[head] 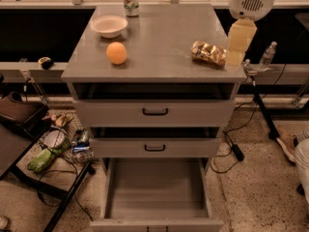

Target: Place orange can into bottom drawer

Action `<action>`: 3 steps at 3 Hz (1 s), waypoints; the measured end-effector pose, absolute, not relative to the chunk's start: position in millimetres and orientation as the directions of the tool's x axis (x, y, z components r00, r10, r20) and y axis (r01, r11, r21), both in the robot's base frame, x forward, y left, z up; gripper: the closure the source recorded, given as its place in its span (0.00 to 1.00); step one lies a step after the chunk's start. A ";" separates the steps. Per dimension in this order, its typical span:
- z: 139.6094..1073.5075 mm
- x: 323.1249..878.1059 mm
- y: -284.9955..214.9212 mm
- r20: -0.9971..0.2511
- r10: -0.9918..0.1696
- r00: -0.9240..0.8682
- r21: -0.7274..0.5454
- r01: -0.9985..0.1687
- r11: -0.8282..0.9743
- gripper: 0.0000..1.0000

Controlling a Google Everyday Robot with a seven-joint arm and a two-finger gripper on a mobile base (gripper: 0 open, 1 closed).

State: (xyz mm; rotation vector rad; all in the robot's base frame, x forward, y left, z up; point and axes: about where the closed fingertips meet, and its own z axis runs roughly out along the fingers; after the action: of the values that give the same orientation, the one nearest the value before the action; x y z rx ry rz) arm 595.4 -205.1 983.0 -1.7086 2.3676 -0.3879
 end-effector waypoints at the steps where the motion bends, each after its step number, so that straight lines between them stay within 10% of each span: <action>1: 972.3 648.5 -196.5 -0.015 -0.944 -0.330 -0.351 -0.882 0.314 0.00; 3: 923.8 706.7 -189.4 -0.124 -0.902 -0.414 -0.294 -0.853 0.432 0.00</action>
Offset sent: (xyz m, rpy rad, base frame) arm 0.1250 0.0132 -0.0580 0.0630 0.0482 -0.1416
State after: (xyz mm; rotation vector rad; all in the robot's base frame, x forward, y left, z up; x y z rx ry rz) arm 706.7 -189.4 923.8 -1.5232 2.4248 -0.2694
